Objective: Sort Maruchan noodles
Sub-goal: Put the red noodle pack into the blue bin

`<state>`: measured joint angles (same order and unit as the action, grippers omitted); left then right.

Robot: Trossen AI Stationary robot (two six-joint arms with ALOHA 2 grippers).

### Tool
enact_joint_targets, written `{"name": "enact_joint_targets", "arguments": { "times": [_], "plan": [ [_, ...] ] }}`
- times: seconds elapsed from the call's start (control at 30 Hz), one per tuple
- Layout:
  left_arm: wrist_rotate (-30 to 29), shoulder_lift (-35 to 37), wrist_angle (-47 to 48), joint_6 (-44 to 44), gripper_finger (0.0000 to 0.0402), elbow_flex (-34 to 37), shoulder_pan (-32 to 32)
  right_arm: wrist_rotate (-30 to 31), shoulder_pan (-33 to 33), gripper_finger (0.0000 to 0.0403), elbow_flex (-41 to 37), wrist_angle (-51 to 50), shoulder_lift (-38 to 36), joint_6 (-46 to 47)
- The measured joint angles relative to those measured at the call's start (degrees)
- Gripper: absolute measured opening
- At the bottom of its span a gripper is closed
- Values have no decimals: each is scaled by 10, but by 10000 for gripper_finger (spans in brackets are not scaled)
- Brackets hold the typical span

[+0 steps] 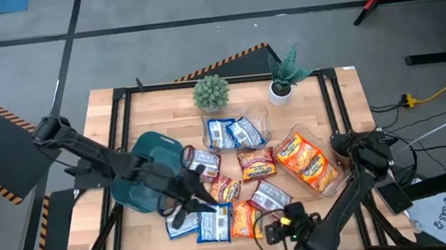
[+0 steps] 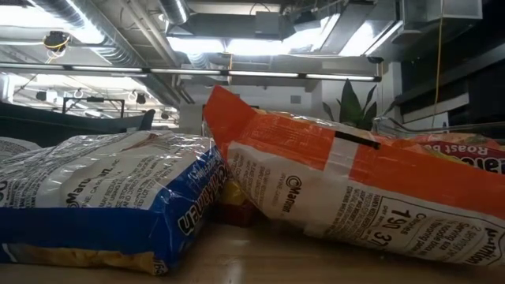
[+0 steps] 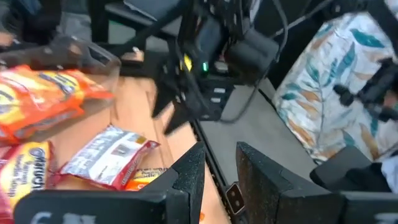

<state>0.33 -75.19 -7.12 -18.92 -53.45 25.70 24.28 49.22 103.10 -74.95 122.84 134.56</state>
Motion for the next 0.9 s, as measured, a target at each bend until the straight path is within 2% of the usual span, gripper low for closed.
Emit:
{"name": "enact_joint_targets", "arguments": {
  "times": [0.1,0.3,0.37,0.43,0.5,0.6,0.73,0.83,0.9],
  "plan": [
    [37,-26,-25,0,86,0,-17,45,6,259,0,-17,-50,-3],
    [92,-52,-59,-5,86,0,-43,194,59,255,2,-130,-203,-11],
    [115,-52,-70,-5,86,0,-50,216,84,255,1,-155,-237,-6],
    [134,-52,-86,-5,86,0,-57,226,104,255,-21,-137,-259,2],
    [149,-52,-101,-4,86,0,-66,252,113,255,-67,-59,-269,9],
    [165,-54,-126,6,86,-1,-79,343,112,255,-164,122,-272,17],
    [172,-68,-151,10,86,-1,-90,407,101,255,-298,354,-272,16],
    [174,-86,-167,10,86,-2,-93,462,104,255,-377,448,-273,9],
    [174,-105,-167,3,86,-2,-93,466,109,255,-407,488,-276,9]
  ]
}}
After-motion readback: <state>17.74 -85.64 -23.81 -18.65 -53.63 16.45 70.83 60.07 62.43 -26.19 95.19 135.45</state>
